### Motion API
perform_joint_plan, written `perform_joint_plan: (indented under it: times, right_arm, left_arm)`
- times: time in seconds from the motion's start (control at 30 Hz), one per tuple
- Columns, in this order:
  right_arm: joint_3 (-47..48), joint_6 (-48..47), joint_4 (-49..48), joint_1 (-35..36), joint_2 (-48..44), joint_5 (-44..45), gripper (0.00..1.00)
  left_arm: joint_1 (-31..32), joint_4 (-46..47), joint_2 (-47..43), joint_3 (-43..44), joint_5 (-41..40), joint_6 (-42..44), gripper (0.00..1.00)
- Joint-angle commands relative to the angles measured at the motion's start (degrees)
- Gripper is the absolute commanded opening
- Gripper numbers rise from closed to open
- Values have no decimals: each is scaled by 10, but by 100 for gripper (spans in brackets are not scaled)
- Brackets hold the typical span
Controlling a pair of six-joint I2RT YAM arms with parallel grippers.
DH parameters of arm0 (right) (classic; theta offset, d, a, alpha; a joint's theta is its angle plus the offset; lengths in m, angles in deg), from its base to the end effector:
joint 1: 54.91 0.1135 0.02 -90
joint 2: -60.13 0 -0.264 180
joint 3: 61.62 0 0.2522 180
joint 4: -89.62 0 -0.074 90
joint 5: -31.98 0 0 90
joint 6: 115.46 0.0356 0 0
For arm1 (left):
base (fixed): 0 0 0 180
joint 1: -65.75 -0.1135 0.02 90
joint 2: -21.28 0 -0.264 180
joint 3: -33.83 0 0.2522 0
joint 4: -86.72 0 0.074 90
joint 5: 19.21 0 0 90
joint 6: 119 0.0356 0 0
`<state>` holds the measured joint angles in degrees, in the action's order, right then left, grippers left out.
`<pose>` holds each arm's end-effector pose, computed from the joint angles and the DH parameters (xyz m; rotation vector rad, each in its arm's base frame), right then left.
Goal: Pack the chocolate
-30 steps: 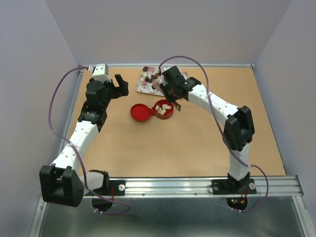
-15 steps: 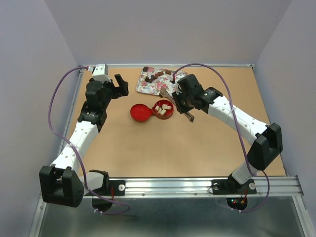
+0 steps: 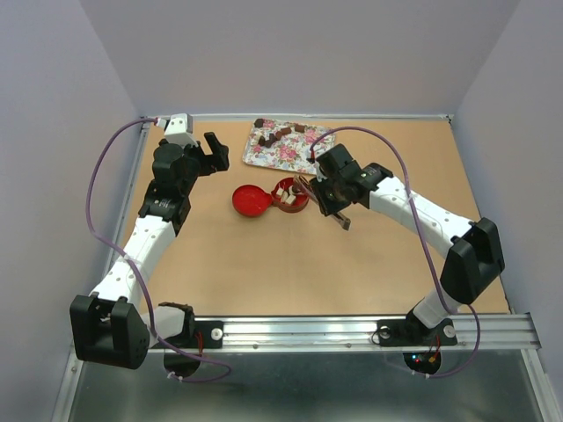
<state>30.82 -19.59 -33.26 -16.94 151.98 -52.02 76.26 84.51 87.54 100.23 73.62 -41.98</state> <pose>0.2711 0.2069 0.2887 -0.6683 2.4686 0.1627 0.2705 -0.0520 0.3518 0.0037 1.6185 -0.3568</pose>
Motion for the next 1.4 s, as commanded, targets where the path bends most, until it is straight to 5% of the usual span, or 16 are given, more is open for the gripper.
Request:
perform_joint_plan:
  times: [0.0, 0.7, 1.37]
  right_arm:
    - [-1, 5, -5, 3, -21, 0, 39]
    - [112, -13, -4, 3, -15, 28, 42]
    - [372, -47, -72, 2, 277, 74, 43]
  left_arm:
    - [1, 22, -14, 17, 7, -1, 99]
    - [2, 22, -15, 17, 4, -1, 99]
    - [2, 24, -12, 17, 1, 1, 99]
